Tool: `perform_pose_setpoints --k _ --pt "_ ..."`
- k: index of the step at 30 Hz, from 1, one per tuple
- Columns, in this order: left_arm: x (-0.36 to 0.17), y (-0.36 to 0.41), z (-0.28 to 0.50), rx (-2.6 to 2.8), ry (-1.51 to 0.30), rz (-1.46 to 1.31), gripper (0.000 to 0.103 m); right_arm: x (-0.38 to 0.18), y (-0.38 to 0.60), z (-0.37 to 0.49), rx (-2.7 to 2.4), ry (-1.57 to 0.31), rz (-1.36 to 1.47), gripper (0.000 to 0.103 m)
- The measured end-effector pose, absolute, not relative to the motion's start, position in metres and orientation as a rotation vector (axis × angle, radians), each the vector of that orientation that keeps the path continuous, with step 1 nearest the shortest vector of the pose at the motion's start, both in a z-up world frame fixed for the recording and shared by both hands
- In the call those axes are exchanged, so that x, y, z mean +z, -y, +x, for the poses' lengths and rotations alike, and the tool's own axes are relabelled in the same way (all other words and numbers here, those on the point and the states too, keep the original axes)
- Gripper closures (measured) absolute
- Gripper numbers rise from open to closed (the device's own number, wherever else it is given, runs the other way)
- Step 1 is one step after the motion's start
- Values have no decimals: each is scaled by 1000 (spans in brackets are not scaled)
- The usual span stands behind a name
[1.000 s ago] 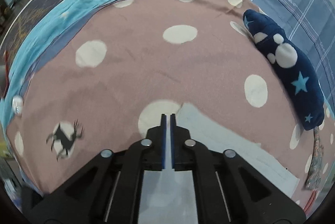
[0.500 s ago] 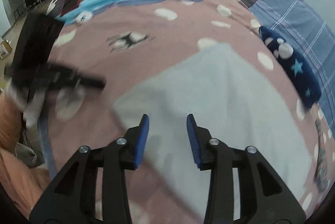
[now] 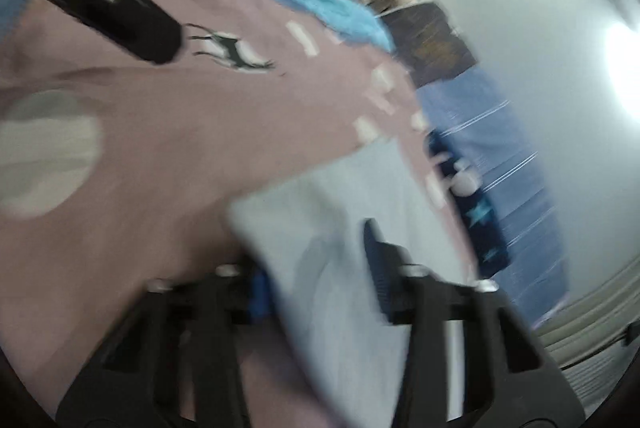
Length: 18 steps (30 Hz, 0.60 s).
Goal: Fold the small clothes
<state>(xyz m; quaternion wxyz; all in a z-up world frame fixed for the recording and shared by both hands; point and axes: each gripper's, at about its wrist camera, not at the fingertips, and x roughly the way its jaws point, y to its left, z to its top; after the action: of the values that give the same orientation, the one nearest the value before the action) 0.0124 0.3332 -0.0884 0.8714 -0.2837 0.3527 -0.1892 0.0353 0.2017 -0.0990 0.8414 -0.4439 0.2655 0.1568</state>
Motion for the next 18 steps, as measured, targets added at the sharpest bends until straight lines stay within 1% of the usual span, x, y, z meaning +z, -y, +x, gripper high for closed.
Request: perform_pose_setpoints --k 2,5,12,18 --pt "-83 -338 9 -376 -734 -587 77 -83 -196 33 374 -568 -809 99" --pt "-80 -345 5 -352 -725 -575 77 -63 -187 27 368 -503 -752 99" --pt "-77 -343 1 -347 -725 -588 76 -52 -181 34 396 -564 -642 99" --pt "-74 -340 -1 -335 -734 -565 68 -54 -183 19 430 -577 -603 95"
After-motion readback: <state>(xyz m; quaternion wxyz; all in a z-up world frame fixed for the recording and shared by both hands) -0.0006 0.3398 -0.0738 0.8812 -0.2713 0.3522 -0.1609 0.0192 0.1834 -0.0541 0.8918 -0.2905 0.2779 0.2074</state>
